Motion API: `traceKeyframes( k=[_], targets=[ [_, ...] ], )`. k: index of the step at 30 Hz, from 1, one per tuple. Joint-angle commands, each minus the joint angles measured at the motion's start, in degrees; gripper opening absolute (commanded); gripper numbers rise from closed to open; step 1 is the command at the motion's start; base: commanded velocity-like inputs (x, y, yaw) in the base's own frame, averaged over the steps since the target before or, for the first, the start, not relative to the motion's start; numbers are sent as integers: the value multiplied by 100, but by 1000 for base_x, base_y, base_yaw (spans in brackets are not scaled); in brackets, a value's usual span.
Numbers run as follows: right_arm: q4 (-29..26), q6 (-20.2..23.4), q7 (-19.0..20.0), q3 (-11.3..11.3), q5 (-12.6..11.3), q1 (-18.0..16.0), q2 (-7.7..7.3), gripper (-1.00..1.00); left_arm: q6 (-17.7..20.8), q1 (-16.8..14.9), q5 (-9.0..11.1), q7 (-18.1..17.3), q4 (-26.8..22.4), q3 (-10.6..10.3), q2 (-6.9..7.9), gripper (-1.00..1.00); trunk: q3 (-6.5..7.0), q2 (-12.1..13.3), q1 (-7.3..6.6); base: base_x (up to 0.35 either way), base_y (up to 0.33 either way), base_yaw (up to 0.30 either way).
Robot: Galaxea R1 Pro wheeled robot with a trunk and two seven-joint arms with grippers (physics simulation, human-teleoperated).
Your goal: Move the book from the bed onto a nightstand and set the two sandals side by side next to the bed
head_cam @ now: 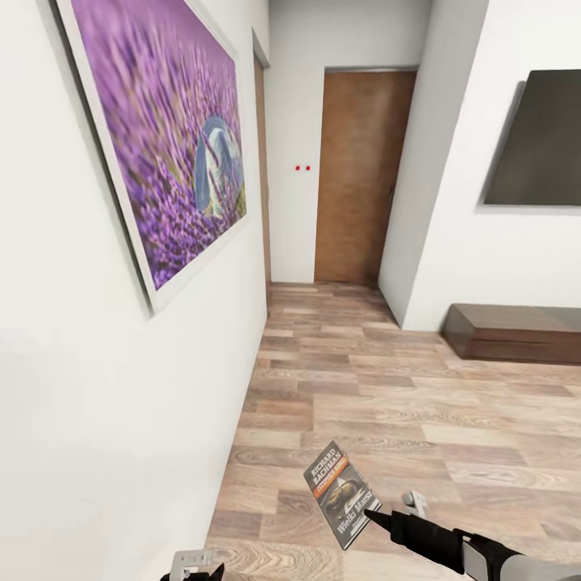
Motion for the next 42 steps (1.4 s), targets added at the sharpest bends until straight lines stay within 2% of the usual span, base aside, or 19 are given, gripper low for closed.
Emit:
traceKeyframes(
  k=[1, 24, 42],
  targets=[
    [17, 12, 31, 39, -61, -10, 3, -100, -18, -7, -32, -25, 8, 48, 1, 100, -10, -9, 5, 266, 0, 0],
    [17, 14, 31, 42, -52, -10, 6, -100, -20, -5, -32, -25, 10, 48, 1, 100, -10, -9, 5, 32, 0, -45],
    [17, 15, 29, 42, -52, -10, 7, -100, -20, -5, -32, -26, 10, 48, 1, 100, -10, -9, 5, 288, 0, -10]
  ],
)
